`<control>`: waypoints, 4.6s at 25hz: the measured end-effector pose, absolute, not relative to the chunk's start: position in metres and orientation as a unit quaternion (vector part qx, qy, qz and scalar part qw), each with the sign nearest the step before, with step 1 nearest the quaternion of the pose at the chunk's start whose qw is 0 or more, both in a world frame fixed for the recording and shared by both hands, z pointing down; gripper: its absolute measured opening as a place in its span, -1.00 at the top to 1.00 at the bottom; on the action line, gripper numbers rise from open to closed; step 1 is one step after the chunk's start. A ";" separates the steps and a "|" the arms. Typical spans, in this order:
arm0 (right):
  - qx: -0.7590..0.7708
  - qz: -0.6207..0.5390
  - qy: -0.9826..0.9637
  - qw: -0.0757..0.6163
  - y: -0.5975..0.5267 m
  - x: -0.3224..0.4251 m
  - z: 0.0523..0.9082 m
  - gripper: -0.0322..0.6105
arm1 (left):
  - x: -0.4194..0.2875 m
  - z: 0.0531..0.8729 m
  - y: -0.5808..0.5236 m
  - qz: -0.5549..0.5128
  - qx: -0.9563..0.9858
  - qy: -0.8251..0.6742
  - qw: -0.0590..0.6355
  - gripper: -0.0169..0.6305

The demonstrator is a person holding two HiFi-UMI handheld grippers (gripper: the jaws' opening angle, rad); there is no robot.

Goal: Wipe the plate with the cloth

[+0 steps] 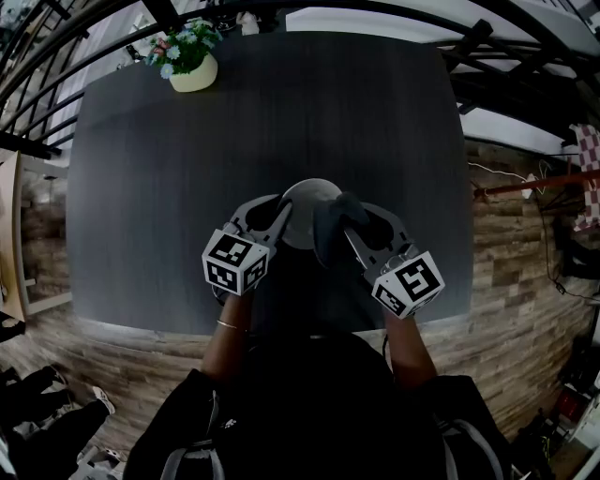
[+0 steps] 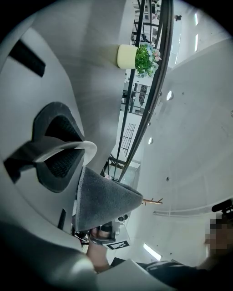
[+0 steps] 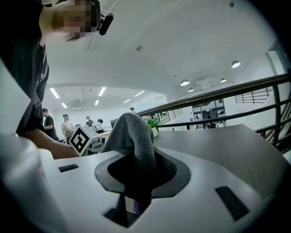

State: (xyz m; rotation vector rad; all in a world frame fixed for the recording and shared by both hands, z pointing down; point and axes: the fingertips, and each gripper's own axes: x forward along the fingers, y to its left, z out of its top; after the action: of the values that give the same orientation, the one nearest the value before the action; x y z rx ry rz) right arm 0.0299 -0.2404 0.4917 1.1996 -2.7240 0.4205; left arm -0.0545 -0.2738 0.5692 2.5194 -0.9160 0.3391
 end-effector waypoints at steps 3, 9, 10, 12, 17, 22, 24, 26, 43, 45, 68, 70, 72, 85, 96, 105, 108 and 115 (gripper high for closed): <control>0.399 0.144 -0.903 0.070 -0.242 0.028 0.497 0.65 | -0.057 0.574 -0.276 0.136 0.908 -0.336 0.211 0.79; 0.404 0.156 -0.898 0.075 -0.245 0.026 0.506 0.65 | -0.057 0.587 -0.277 0.182 0.910 -0.328 0.178 0.74; 0.405 0.157 -0.897 0.076 -0.246 0.026 0.508 0.65 | -0.057 0.589 -0.277 0.186 0.909 -0.327 0.180 0.74; 0.408 0.160 -0.895 0.077 -0.248 0.027 0.510 0.65 | -0.058 0.594 -0.278 0.191 0.907 -0.328 0.182 0.73; 0.413 0.168 -0.892 0.079 -0.249 0.028 0.515 0.65 | -0.058 0.601 -0.281 0.208 0.904 -0.332 0.172 0.72; 0.415 0.172 -0.890 0.080 -0.250 0.030 0.518 0.65 | -0.055 0.605 -0.284 0.229 0.901 -0.335 0.154 0.70; 0.416 0.173 -0.889 0.080 -0.251 0.031 0.519 0.65 | -0.056 0.608 -0.285 0.237 0.899 -0.338 0.149 0.69; 0.416 0.174 -0.889 0.081 -0.253 0.031 0.520 0.65 | -0.057 0.611 -0.287 0.242 0.896 -0.341 0.151 0.69; 0.426 0.179 -0.883 0.080 -0.251 0.038 0.522 0.65 | -0.058 0.621 -0.287 0.286 0.883 -0.350 0.124 0.68; 0.425 0.177 -0.884 0.081 -0.251 0.039 0.522 0.65 | -0.058 0.614 -0.290 0.275 0.887 -0.353 0.114 0.85; 0.436 0.159 -0.883 0.066 -0.240 0.044 0.499 0.65 | -0.048 0.546 -0.281 0.215 0.912 -0.343 0.058 0.92; 0.437 0.154 -0.884 0.064 -0.238 0.045 0.493 0.65 | -0.048 0.537 -0.278 0.211 0.913 -0.345 0.054 0.92; 0.438 0.149 -0.884 0.061 -0.238 0.045 0.487 0.65 | -0.050 0.528 -0.276 0.207 0.913 -0.348 0.048 0.92; 0.446 0.093 -0.890 0.018 -0.233 0.059 0.431 0.65 | -0.029 0.465 -0.257 0.169 0.924 -0.344 -0.004 0.92; 0.446 0.053 -0.893 -0.011 -0.208 0.069 0.389 0.65 | -0.020 0.418 -0.230 0.152 0.923 -0.350 -0.048 0.92; 0.428 0.012 -0.903 -0.016 -0.186 0.063 0.357 0.65 | -0.014 0.385 -0.207 0.125 0.925 -0.352 -0.077 0.92; 0.427 0.001 -0.904 -0.016 -0.177 0.065 0.350 0.65 | -0.010 0.376 -0.196 0.113 0.926 -0.351 -0.084 0.92; 0.421 -0.020 -0.907 -0.021 -0.159 0.065 0.332 0.65 | -0.002 0.355 -0.176 0.109 0.926 -0.344 -0.113 0.92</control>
State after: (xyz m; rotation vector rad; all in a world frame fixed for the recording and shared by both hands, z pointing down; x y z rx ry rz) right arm 0.0651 -0.1590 0.3317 1.3392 -2.8864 -0.0650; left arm -0.0023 -0.1758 0.3555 3.1385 -1.1666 0.3702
